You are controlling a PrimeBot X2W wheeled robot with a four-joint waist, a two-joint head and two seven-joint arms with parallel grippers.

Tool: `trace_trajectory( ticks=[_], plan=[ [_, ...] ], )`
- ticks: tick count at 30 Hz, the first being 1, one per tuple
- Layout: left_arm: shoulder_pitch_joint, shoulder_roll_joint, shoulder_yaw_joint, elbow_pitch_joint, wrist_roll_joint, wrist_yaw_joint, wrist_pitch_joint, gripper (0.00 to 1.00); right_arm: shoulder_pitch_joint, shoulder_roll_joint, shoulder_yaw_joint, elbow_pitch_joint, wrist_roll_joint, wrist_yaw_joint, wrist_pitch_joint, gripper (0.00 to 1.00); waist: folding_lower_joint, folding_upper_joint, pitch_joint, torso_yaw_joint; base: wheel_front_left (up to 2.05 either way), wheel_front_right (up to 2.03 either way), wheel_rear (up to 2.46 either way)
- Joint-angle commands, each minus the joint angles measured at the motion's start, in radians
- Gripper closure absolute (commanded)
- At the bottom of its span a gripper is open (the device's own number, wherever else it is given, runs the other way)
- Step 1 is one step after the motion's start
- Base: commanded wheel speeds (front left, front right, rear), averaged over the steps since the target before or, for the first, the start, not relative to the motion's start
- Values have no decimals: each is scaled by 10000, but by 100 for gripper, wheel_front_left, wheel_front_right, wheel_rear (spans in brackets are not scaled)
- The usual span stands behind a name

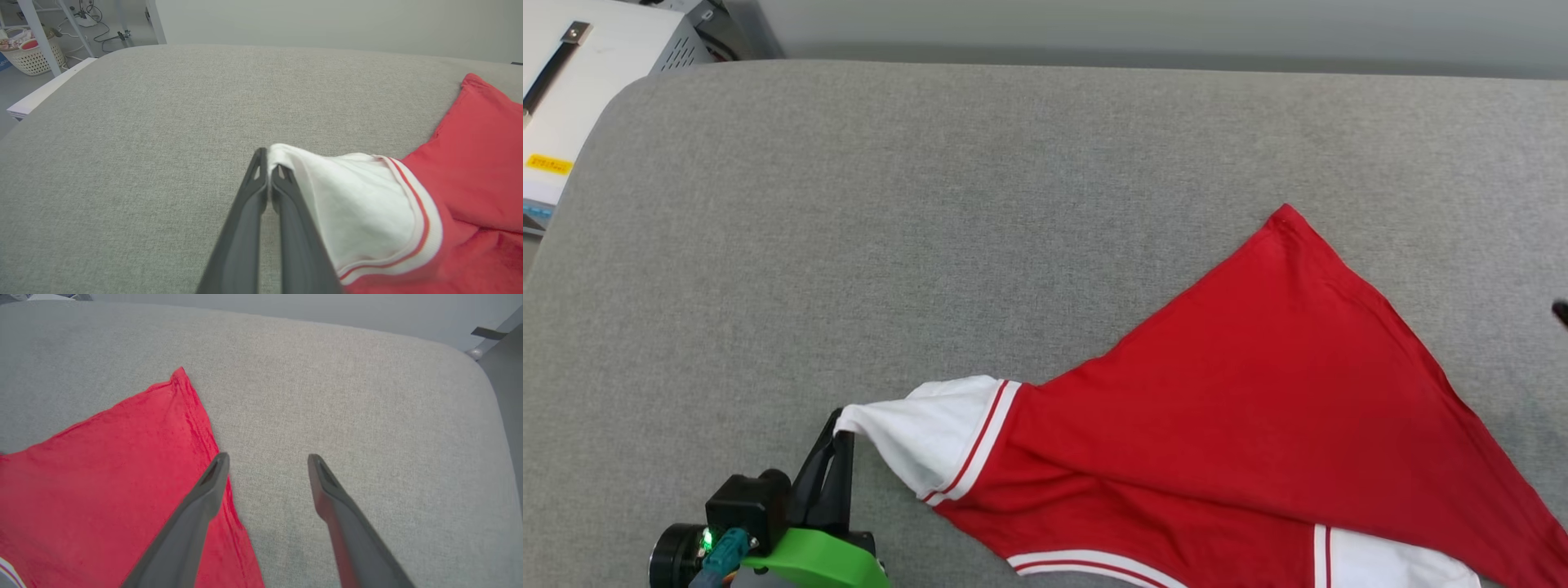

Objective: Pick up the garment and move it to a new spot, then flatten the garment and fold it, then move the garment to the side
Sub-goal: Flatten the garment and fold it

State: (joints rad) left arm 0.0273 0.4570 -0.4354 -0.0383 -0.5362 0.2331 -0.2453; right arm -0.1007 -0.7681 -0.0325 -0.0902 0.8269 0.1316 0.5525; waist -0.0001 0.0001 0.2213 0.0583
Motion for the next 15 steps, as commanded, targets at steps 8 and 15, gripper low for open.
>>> trace_trajectory(
  ticks=[8,15],
  plan=[
    [-624,-153,-188,-250,249,-13,20,100,-3153,-234,1855,269,-350,-9,1942,0,1,-1,563,499,0,0,0],
    [-1207,-398,-436,-180,423,-182,-6,100,-5624,457,3810,1808,-478,-9,3792,0,1,-1,1137,956,0,0,0]
  ],
)
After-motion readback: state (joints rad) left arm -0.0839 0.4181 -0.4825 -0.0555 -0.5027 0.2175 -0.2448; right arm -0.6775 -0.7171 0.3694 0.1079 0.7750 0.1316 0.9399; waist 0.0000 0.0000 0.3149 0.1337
